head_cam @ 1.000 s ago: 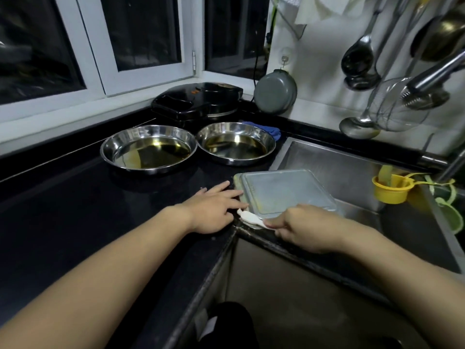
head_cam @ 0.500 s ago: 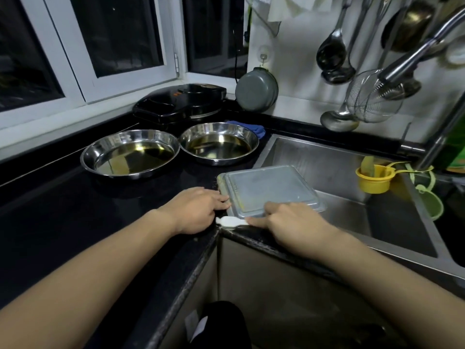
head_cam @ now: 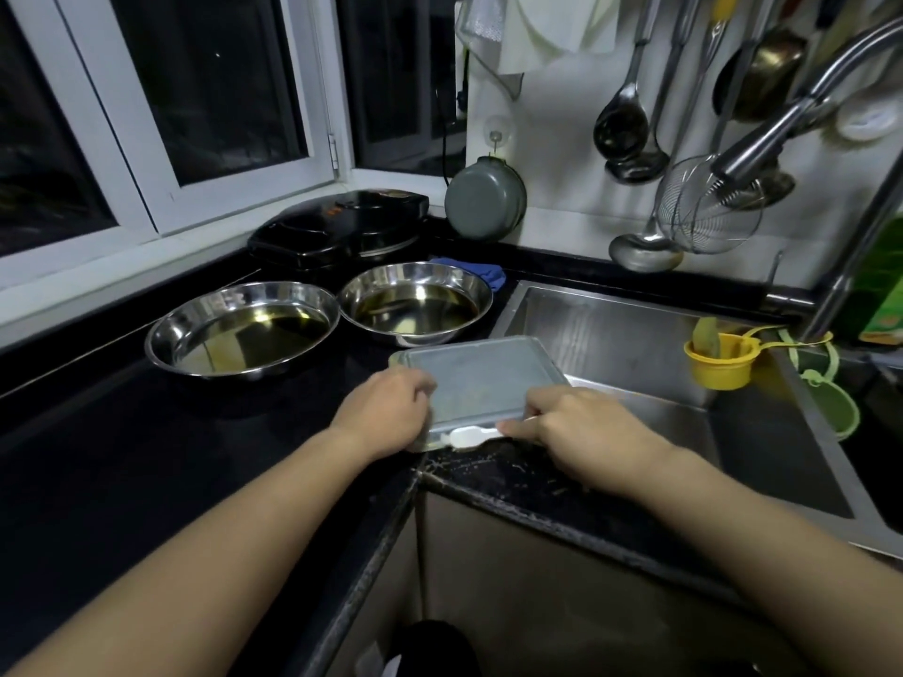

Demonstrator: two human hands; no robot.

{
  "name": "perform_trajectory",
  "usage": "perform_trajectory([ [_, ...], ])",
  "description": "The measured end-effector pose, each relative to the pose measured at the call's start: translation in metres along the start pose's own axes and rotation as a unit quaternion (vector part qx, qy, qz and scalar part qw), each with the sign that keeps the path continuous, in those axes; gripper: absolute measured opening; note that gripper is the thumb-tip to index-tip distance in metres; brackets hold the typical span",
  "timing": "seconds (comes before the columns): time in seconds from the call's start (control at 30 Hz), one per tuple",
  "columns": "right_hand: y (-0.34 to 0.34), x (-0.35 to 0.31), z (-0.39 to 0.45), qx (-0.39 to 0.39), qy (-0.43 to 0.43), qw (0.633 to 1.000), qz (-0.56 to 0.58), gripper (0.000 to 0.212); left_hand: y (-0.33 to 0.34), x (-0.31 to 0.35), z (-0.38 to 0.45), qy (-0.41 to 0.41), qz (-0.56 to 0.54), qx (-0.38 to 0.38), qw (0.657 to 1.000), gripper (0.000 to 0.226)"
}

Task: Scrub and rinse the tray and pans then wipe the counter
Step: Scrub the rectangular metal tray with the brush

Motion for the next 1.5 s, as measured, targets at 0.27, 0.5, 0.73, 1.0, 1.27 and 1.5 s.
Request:
perform_trajectory([
  [0.27,0.006,0.049,-0.024,0.027,-0.005,0.999,-0.046,0.036,0.029,-0.005,-0.009,0.017,-0.010,-0.059,0.998,0.044],
  [0.5,0.004,0.014,-0.004,0.036,0.033,0.998,0.038,0.034,0.028,0.002,-0.007,0.023,0.007,-0.053,0.998,0.044],
  [0.73,-0.004,0.045,-0.024,0.059,-0.012,0.998,-0.034,0.034,0.017,-0.019,-0.018,0.025,0.061,-0.085,0.994,0.047],
  [1.0,-0.018,0.083,-0.072,0.010,0.153,0.987,0.051,0.042,0.001,-0.008,-0.002,-0.010,0.102,-0.039,0.994,0.028],
  [1.27,-0.006,0.038,-0.083,-0.034,0.272,0.950,0.147,0.033,0.041,0.006,-0.008,-0.057,0.093,-0.040,0.993,0.056],
  [1.5,0.012,0.045,-0.046,-0.032,0.382,0.915,0.130,0.033,0.045,0.005,-0.006,-0.053,0.104,-0.096,0.989,0.059],
])
Point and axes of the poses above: each hand's wrist, its own z-axis towards the middle knuckle, its own y-axis out of the palm, x = y × z, the point moved 8 cm from there along z, towards the middle knuckle, and after that the axes turned 7 degrees about x, right-handed, at the moved point
